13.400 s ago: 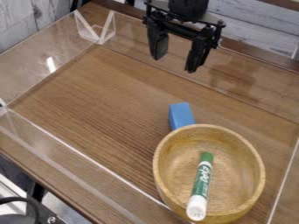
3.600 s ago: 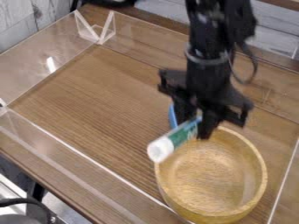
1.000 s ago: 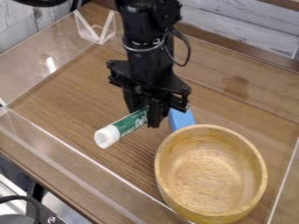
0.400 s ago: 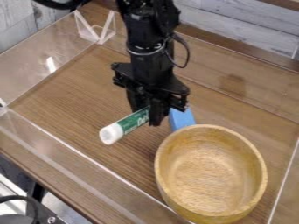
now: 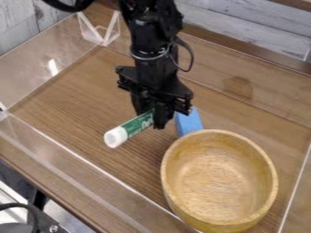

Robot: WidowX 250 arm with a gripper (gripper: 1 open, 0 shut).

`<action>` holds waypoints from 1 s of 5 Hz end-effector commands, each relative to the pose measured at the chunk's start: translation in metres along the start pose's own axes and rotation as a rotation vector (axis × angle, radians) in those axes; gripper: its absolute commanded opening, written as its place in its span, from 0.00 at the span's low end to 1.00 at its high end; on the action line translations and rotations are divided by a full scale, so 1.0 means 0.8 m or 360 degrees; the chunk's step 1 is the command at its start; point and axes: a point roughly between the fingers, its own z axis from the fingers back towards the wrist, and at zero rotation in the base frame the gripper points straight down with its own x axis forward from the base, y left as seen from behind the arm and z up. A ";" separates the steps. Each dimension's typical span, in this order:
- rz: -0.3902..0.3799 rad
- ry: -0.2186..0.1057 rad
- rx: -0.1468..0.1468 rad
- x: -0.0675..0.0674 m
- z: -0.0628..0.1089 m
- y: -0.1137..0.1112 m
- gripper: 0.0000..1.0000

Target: Remove the green marker from inside the brown bowl and put it on the table

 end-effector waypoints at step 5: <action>-0.0037 -0.0079 0.0030 0.020 -0.002 0.019 0.00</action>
